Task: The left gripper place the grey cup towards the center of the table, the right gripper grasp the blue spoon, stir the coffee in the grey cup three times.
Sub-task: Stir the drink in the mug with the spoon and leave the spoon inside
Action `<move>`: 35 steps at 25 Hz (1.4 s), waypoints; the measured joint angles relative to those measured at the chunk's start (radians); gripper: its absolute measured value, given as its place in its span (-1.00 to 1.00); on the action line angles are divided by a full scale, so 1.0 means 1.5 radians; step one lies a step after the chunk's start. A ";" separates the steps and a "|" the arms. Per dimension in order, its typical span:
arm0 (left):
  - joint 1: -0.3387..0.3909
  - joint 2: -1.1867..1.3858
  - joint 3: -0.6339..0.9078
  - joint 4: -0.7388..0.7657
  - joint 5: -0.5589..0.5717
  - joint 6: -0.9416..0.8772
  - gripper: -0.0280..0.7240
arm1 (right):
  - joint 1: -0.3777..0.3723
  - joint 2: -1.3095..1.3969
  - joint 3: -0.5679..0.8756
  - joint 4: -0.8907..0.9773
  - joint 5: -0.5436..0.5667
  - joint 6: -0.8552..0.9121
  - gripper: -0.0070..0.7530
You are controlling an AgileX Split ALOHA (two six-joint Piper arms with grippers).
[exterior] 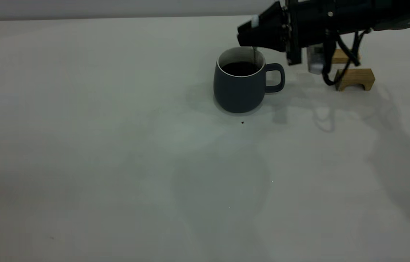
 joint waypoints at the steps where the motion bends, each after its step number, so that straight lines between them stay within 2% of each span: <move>1: 0.000 0.000 0.000 0.000 0.000 0.000 0.63 | -0.001 0.000 0.000 -0.014 0.007 0.000 -0.71; 7: 0.000 0.000 0.000 0.000 0.000 0.000 0.63 | 0.014 0.000 0.000 -0.016 0.013 0.000 -0.71; 14: 0.000 0.000 0.000 0.000 0.000 0.000 0.63 | 0.052 0.008 -0.011 0.106 0.012 0.001 -0.71; 19: 0.000 0.000 0.000 0.000 0.000 0.000 0.63 | 0.045 0.013 -0.015 0.114 -0.070 -0.003 -0.71; 21: 0.000 0.000 0.000 0.000 0.000 0.000 0.63 | 0.038 0.013 -0.015 0.112 -0.072 -0.008 -0.71; 25: 0.000 0.000 0.000 0.000 0.000 0.000 0.63 | 0.017 0.013 -0.015 0.095 -0.058 -0.046 -0.71; 29: 0.000 0.000 0.000 0.000 0.000 0.000 0.63 | -0.004 0.013 -0.015 0.049 -0.006 -0.070 -0.71; 35: 0.000 0.000 0.000 0.000 0.000 -0.001 0.63 | -0.003 0.013 -0.015 0.001 0.013 -0.072 -0.71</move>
